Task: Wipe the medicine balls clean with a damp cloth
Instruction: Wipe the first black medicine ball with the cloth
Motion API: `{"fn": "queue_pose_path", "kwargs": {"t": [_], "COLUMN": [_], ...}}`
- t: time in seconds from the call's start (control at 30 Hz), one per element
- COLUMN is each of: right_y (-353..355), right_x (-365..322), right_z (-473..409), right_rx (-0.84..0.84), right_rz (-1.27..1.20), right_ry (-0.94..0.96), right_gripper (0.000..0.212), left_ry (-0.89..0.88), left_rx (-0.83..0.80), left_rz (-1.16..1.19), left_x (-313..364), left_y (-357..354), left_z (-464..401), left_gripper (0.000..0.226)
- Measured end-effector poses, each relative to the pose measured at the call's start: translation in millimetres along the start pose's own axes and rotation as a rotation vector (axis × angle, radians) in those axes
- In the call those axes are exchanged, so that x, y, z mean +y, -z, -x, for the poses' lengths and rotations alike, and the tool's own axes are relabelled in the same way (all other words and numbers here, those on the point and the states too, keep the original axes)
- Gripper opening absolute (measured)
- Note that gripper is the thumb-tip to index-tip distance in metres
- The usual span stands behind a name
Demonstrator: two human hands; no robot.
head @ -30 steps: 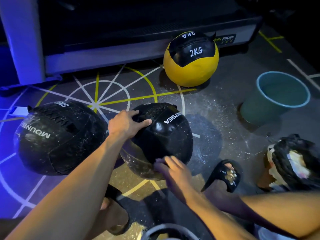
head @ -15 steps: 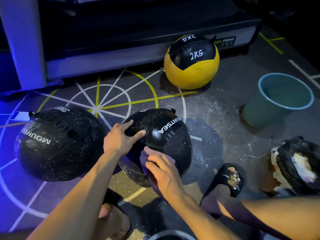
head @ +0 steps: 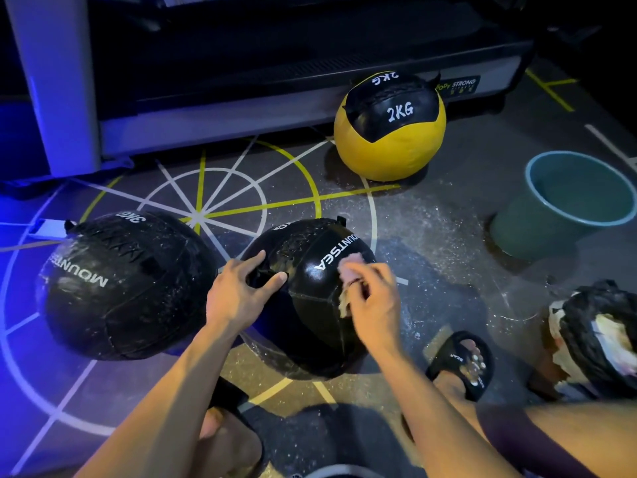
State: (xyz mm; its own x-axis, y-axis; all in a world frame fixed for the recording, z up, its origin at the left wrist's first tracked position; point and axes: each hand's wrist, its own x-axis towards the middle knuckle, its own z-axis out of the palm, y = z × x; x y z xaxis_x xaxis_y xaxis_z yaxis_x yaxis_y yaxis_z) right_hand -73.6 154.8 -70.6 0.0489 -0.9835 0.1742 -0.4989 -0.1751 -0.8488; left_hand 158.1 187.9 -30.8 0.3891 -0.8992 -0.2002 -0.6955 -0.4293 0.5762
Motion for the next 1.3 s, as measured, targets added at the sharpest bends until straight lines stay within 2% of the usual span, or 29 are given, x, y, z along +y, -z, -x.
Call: {"fn": "queue_pose_path", "kwargs": {"t": [0.07, 0.1, 0.17, 0.27, 0.3, 0.33, 0.43, 0.47, 0.5, 0.57, 0.63, 0.67, 0.7, 0.77, 0.87, 0.9, 0.93, 0.97, 1.07, 1.1, 1.13, 1.17, 1.23, 1.27, 1.3], "right_y": [3.6, 1.5, -6.0, 1.4, 9.0, 14.9, 21.3, 16.9, 10.5, -1.1, -1.1, 0.2, 2.6, 5.5, 13.7, 12.2, 7.1, 1.3, -4.1, -2.5, -0.9, 1.8, 14.2, 22.2, 31.7], "right_x": [3.4, 0.4, -15.4, -23.0, -16.2, -7.5, 13.8, 14.6, 8.1, -15.4, -28.5, -24.8, -19.2, 3.4, 28.5, 27.9, 20.8, 6.5, -22.1, -17.9, -2.0, 13.1, 36.7, 48.6, 56.4], "right_z": [-16.9, -16.4, 5.9, 41.0, 31.6, 15.7, -22.8, -20.3, -10.1, 20.5, 47.3, 49.6, 44.1, 22.2, -7.9, -8.1, -2.4, 8.0, 44.3, 43.4, 37.4, 28.8, 10.1, 4.5, 1.3], "right_rx": [0.106, 0.133, 0.058, -0.260, -0.282, -0.246, -0.023, 0.024, 0.022, -0.104, -0.292, -0.332, -0.316, -0.207, -0.030, -0.015, -0.001, -0.011, -0.190, -0.229, -0.207, -0.168, -0.064, -0.003, 0.077], "right_rz": [-0.021, 0.015, 0.119, 0.248, 0.259, 0.252, 0.133, 0.148, 0.175, 0.133, 0.168, 0.237, 0.281, 0.264, 0.112, 0.085, 0.080, 0.066, 0.153, 0.207, 0.224, 0.196, 0.039, -0.083, -0.206], "right_ry": [-0.183, -0.191, 0.018, 0.505, 0.547, 0.488, -0.033, -0.089, -0.060, 0.177, 0.555, 0.669, 0.685, 0.443, -0.211, -0.297, -0.263, -0.149, 0.379, 0.485, 0.481, 0.353, -0.154, -0.430, -0.614], "right_gripper": [0.023, 0.023, 0.019, 0.018, 0.018, 0.017, 0.027, 0.027, 0.023, 0.019, 0.019, 0.017, 0.015, 0.015, 0.028, 0.028, 0.026, 0.022, 0.011, 0.007, 0.007, 0.010, 0.023, 0.023, 0.019], "left_ry": [-0.005, -0.008, -0.009, -0.001, -0.001, -0.001, 0.007, 0.006, 0.010, 0.022, 0.016, 0.006, 0.002, -0.001, 0.004, 0.001, -0.005, -0.008, 0.006, 0.009, 0.022, 0.027, 0.049, 0.061, 0.064], "left_rx": [0.005, 0.008, 0.003, -0.013, -0.016, -0.015, -0.029, -0.036, -0.049, -0.072, -0.085, -0.093, -0.101, -0.097, -0.112, -0.118, -0.125, -0.127, -0.141, -0.161, -0.180, -0.195, -0.208, -0.219, -0.234], "left_rz": [0.012, 0.019, 0.029, 0.044, 0.055, 0.062, 0.081, 0.093, 0.106, 0.142, 0.161, 0.161, 0.161, 0.167, 0.165, 0.168, 0.172, 0.175, 0.204, 0.213, 0.227, 0.238, 0.255, 0.263, 0.264], "left_x": [-1.2, -1.9, -4.6, -14.0, -17.6, -20.8, -28.7, -30.8, -33.5, -40.7, -47.3, -49.1, -49.9, -49.7, -47.9, -46.6, -47.0, -48.9, -59.2, -60.5, -61.8, -61.6, -63.7, -65.4, -67.9], "left_y": [-1.5, -1.9, -0.8, 4.7, 5.6, 6.1, 8.6, 10.0, 12.3, 18.2, 21.5, 21.2, 20.4, 19.4, 18.6, 19.4, 19.7, 19.7, 20.7, 21.6, 22.7, 24.4, 29.6, 33.0, 36.3], "left_z": [3.9, 4.9, 5.2, 8.1, 10.6, 13.0, 19.4, 21.2, 22.3, 22.8, 25.5, 26.6, 27.7, 27.1, 25.3, 26.0, 26.3, 26.0, 22.6, 20.8, 19.3, 18.0, 14.4, 12.1, 8.7], "left_gripper": [0.074, 0.074, 0.075, 0.075, 0.073, 0.071, 0.068, 0.068, 0.069, 0.072, 0.068, 0.065, 0.063, 0.062, 0.061, 0.061, 0.061, 0.061, 0.060, 0.059, 0.059, 0.058, 0.055, 0.054, 0.055]}}
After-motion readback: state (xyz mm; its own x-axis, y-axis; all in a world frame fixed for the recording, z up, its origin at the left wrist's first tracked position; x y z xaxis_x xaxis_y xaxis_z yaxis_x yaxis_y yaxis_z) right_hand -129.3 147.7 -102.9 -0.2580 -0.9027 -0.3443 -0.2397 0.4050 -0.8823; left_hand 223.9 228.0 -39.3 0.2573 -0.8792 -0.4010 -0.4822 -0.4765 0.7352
